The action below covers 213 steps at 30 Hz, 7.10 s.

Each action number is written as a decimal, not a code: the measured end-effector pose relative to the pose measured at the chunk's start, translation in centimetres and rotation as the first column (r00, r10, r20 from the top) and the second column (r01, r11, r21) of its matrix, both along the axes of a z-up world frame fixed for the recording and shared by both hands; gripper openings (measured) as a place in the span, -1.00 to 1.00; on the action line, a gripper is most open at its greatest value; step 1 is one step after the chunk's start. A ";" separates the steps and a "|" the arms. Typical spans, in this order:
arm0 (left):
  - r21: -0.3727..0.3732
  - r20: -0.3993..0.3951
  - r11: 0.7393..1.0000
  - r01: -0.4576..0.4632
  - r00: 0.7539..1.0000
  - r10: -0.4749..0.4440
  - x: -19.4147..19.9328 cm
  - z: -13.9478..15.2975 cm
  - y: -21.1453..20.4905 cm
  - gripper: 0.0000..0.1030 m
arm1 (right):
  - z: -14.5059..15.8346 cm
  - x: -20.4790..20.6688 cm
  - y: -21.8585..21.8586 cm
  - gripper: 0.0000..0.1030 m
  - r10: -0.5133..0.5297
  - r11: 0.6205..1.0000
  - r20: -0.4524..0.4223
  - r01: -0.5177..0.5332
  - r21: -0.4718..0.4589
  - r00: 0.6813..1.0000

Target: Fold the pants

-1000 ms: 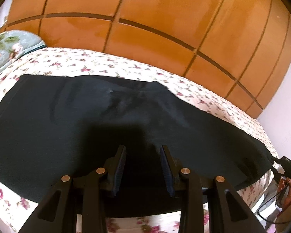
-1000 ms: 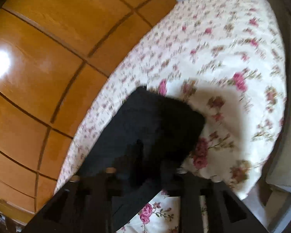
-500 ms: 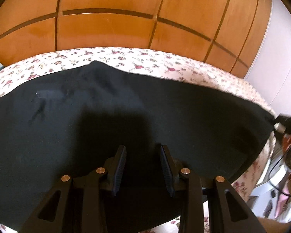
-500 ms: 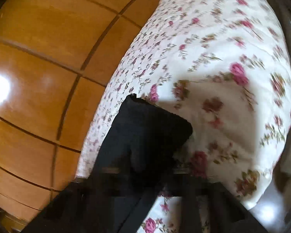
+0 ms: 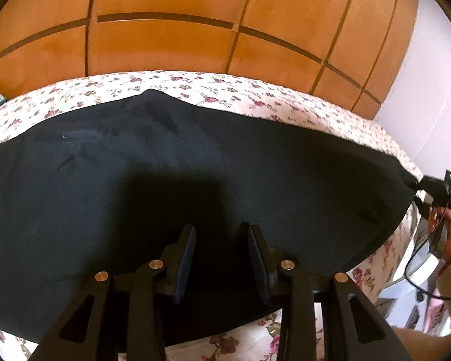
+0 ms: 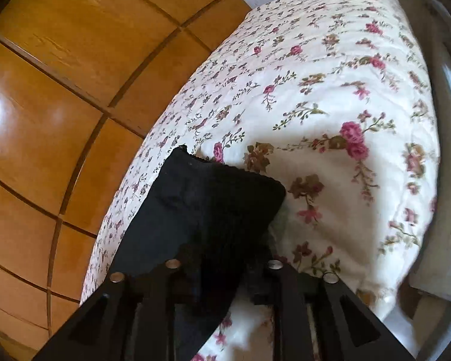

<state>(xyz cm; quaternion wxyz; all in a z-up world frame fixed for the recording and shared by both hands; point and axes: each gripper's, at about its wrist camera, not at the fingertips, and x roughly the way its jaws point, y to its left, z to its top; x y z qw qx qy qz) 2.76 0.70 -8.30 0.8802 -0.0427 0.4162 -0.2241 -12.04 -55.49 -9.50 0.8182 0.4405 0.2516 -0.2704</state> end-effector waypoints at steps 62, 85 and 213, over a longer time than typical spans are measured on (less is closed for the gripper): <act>0.108 -0.086 0.975 -0.193 0.975 0.203 14.6 0.2 0.8 -0.30 | 0.5 24.8 31.4 -0.66 0.901 0.411 -0.067 -0.893 -0.186 0.428; -0.015 -0.074 0.971 -0.238 0.969 0.236 10.6 0.0 2.9 -0.23 | 2.0 15.5 21.4 -0.38 0.701 0.705 0.051 -0.681 -0.196 0.711; 0.037 0.009 0.945 -0.326 0.945 0.326 -1.2 -0.1 6.4 0.00 | 10.2 12.6 35.1 -0.64 0.811 0.483 -0.095 -0.751 -0.450 0.578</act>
